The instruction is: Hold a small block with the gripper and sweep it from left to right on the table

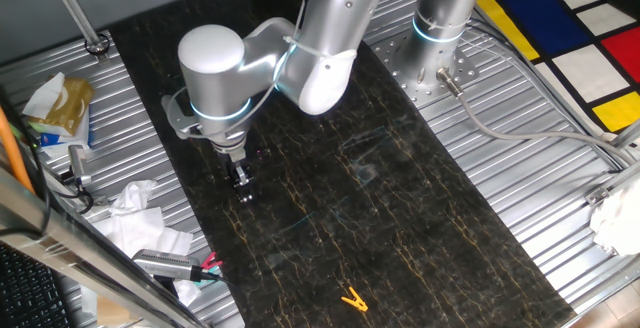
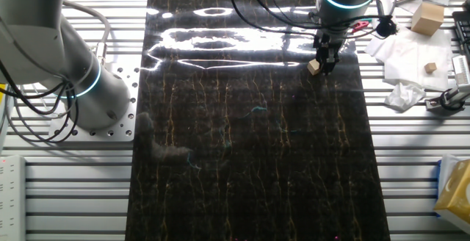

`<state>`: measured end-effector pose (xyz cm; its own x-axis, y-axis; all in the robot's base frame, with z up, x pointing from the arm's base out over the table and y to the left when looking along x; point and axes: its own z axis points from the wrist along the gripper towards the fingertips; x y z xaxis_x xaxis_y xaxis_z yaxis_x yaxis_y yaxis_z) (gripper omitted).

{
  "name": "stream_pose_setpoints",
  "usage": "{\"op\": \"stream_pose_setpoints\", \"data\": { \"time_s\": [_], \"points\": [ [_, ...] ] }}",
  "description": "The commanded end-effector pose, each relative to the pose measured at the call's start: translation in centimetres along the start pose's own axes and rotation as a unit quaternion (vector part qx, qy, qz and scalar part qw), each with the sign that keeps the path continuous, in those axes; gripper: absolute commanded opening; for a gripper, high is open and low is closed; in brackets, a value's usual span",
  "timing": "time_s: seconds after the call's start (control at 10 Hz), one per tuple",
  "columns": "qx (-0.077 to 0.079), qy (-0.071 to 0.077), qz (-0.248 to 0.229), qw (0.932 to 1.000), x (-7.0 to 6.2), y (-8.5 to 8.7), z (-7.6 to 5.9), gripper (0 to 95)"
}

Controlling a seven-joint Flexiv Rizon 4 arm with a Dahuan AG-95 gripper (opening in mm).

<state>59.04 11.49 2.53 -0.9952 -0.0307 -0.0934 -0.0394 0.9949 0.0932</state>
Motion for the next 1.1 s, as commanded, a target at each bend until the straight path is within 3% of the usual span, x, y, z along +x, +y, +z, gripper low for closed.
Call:
{"op": "stream_pose_setpoints", "data": {
  "time_s": [0.1, 0.5, 1.1],
  "points": [
    [0.002, -0.002, 0.003, 1.0, 0.1, 0.1, 0.2, 57.0],
    [0.0, -0.002, 0.006, 1.0, 0.1, 0.6, 0.5, 57.0],
    [0.0, -0.002, 0.018, 0.9998, -0.2, 2.8, 0.6, 57.0]
  ]
}}
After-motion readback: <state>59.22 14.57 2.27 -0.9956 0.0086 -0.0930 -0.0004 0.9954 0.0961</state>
